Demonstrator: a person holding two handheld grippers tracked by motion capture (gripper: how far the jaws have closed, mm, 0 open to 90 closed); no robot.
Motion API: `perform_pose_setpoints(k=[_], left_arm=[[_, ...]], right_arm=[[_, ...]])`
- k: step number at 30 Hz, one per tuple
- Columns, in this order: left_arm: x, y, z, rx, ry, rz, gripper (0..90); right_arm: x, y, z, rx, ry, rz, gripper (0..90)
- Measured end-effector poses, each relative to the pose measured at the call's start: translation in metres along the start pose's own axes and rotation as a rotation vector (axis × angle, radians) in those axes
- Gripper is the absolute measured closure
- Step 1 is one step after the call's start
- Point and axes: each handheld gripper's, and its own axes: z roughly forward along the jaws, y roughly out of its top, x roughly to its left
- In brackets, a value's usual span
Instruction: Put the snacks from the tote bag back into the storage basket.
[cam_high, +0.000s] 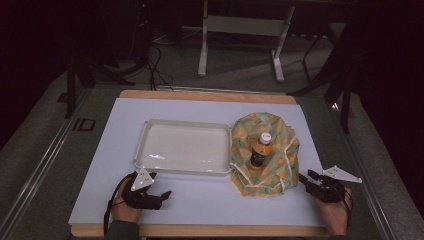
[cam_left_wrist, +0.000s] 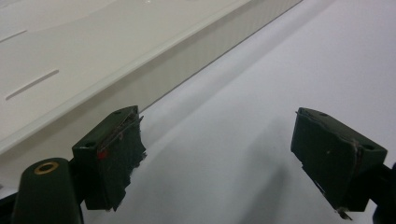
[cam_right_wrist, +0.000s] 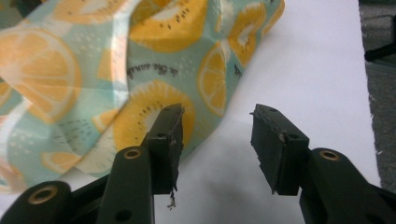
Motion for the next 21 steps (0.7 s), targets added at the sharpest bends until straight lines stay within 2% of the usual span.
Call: perform_pose_setpoints(k=[9, 13, 17, 19, 21], left_arm=[[0.0, 0.0, 0.0, 0.005, -0.012, 0.0, 16.6], [0.0, 0.0, 0.0, 0.004, -0.013, 0.001, 16.6], [0.001, 0.0, 0.001, 0.009, -0.016, 0.0, 16.7], [0.0, 0.0, 0.001, 0.009, -0.015, 0.001, 16.7], [0.001, 0.001, 0.001, 0.012, -0.018, 0.004, 16.7]], right_arm=[[0.004, 0.014, -0.009, 0.028, 0.004, -0.06, 57.7], [0.005, 0.021, -0.014, 0.021, 0.01, -0.065, 58.0], [0.012, 0.032, -0.018, 0.043, 0.018, -0.118, 58.3], [0.014, 0.034, -0.018, 0.05, 0.021, -0.127, 58.7], [0.018, 0.041, -0.019, 0.065, 0.039, -0.151, 61.5]])
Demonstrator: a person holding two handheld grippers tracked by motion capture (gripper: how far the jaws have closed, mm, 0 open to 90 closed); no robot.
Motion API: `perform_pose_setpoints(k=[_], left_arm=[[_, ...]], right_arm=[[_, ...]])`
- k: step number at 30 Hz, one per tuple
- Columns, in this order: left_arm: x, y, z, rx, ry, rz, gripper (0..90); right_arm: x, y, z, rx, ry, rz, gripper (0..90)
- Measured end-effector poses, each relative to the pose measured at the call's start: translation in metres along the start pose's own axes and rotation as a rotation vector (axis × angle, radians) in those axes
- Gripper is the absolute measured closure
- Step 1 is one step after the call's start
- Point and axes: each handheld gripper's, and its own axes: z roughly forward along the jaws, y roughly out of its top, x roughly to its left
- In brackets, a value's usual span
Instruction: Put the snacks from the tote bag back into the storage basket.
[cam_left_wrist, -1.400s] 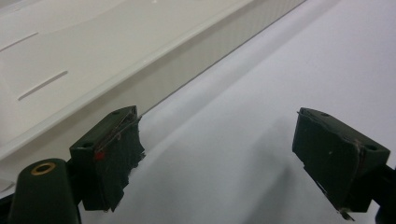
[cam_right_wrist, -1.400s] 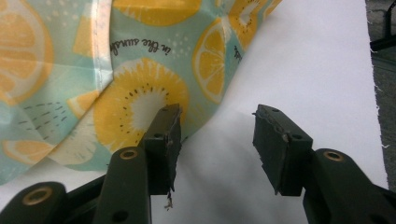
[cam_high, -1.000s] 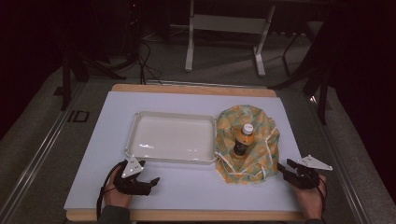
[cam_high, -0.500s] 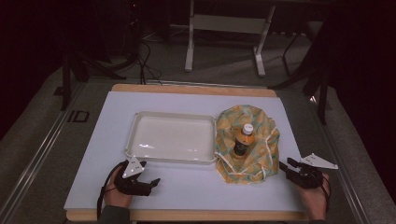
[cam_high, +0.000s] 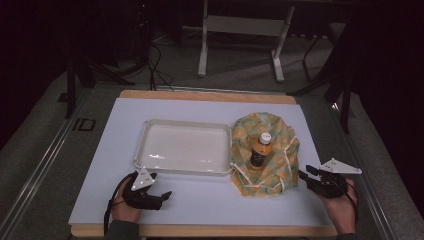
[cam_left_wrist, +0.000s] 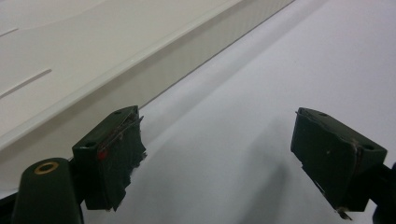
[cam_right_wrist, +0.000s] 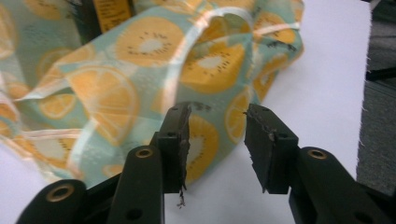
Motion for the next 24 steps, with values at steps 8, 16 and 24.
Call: perform_pose_setpoints(k=[8, 16, 24], left_arm=[[0.0, 0.0, 0.0, -0.002, -0.001, -0.002, 16.7], [0.0, 0.0, 0.0, -0.006, -0.002, -0.004, 16.7], [0.0, 0.0, -0.001, -0.01, -0.004, -0.008, 18.7]], right_arm=[[0.007, 0.016, -0.004, 0.04, 0.021, -0.061, 64.8], [0.013, 0.028, -0.005, 0.067, 0.031, -0.113, 65.4], [0.021, 0.039, -0.006, 0.071, 0.049, -0.15, 69.4]])
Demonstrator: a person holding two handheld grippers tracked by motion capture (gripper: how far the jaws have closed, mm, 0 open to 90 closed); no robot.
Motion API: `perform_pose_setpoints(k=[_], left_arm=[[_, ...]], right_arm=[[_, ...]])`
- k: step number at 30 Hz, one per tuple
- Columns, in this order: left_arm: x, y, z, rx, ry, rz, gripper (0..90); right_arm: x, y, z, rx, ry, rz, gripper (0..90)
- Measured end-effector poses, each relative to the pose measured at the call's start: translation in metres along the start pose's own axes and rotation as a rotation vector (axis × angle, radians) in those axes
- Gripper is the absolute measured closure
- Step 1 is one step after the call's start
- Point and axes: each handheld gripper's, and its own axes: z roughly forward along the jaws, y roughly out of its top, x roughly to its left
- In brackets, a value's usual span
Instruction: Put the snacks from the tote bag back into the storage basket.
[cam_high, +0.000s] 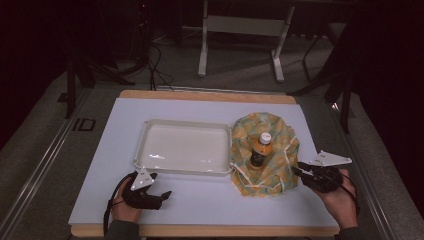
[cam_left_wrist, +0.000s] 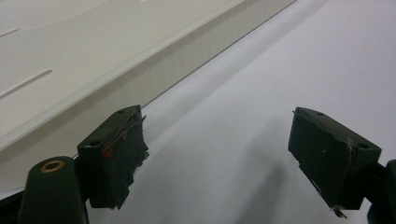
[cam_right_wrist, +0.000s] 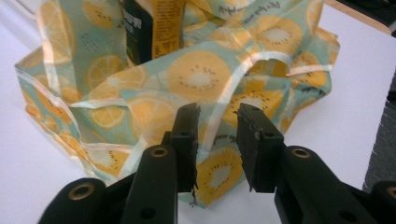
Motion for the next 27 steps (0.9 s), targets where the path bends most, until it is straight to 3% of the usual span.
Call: perform_pose_setpoints(k=[27], left_arm=[[0.0, 0.0, 0.001, 0.011, -0.011, 0.001, 18.8]], right_arm=[[0.011, 0.03, 0.007, 0.077, 0.061, -0.138, 76.1]])
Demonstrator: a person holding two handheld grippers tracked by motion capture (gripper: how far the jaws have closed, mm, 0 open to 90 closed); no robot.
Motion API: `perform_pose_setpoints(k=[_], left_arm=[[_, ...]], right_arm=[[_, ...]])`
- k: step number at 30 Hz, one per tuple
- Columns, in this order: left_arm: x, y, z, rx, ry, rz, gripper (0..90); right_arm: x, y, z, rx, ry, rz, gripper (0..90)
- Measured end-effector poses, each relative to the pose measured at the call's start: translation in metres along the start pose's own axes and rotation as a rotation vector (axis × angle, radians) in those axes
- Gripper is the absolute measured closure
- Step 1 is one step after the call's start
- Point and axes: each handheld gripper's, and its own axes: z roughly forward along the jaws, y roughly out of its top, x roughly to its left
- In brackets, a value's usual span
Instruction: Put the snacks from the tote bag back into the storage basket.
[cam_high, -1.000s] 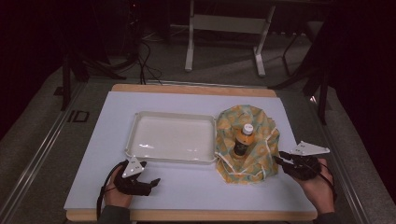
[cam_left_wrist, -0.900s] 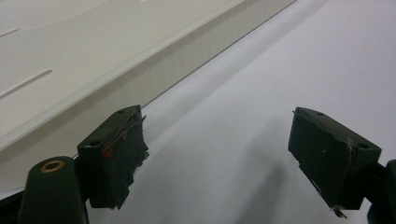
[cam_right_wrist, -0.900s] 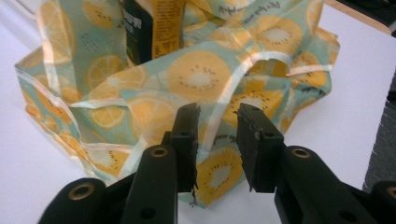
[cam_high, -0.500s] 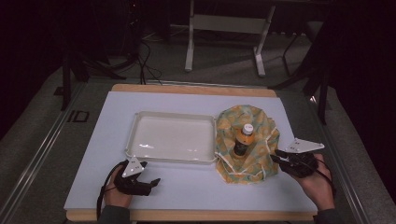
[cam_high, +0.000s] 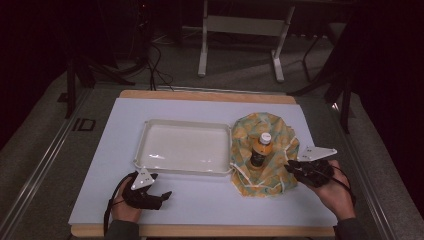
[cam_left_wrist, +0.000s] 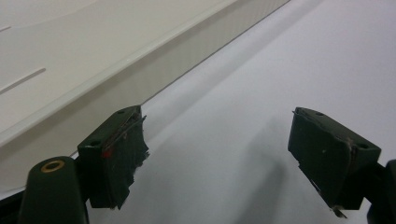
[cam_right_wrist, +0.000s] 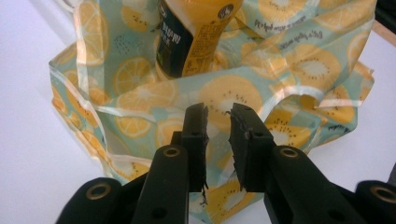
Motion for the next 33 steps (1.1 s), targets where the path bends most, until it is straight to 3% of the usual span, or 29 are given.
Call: perform_pose_setpoints(k=[13, 33], left_arm=[[0.0, 0.0, 0.0, 0.0, -0.005, -0.002, 18.8], [0.001, 0.0, 0.0, 0.003, -0.008, 0.002, 18.8]], right_arm=[[-0.004, 0.015, -0.002, 0.007, -0.015, -0.022, 80.1], [-0.003, 0.042, 0.002, 0.023, 0.003, -0.073, 76.1]])
